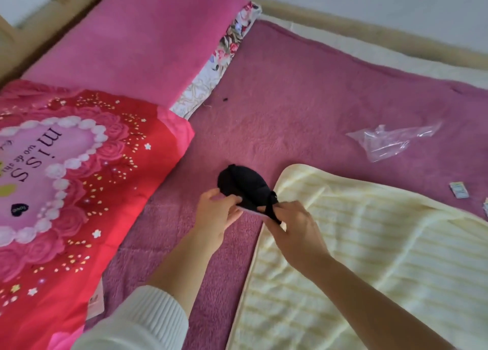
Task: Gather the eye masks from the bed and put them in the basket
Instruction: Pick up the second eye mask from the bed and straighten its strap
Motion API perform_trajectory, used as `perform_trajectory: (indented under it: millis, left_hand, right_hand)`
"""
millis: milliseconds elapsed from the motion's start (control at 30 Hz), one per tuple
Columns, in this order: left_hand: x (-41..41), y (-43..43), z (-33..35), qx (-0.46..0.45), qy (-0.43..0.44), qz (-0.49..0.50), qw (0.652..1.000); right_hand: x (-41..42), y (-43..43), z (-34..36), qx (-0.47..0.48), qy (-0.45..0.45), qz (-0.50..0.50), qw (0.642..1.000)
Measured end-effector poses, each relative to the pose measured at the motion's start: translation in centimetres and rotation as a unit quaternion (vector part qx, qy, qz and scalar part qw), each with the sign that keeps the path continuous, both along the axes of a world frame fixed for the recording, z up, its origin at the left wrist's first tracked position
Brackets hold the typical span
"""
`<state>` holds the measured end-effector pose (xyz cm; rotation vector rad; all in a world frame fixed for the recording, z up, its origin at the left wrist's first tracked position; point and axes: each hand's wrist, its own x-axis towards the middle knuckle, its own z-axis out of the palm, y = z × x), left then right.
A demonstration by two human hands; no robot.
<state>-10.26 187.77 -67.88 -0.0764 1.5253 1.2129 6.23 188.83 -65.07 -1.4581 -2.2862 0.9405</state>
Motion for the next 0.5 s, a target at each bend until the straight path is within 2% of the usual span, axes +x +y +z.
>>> perform_trajectory:
  millis: [100, 233, 500]
  left_hand:
    - [1.0, -1.8, 3.1, -0.026, -0.046, 0.011, 0.999]
    - [3.9, -5.6, 8.5, 0.001, 0.06, -0.148, 0.987]
    - [11.2, -13.3, 21.5, 0.049, 0.162, -0.284, 0.944]
  right_hand:
    - [1.8, -1.8, 3.8, -0.083, 0.057, -0.026, 0.995]
    - [5.1, -3.6, 9.0, -0.161, 0.126, -0.088, 0.975]
    - [14.4, -8.2, 21.0, -0.166, 0.18, -0.055, 0.968]
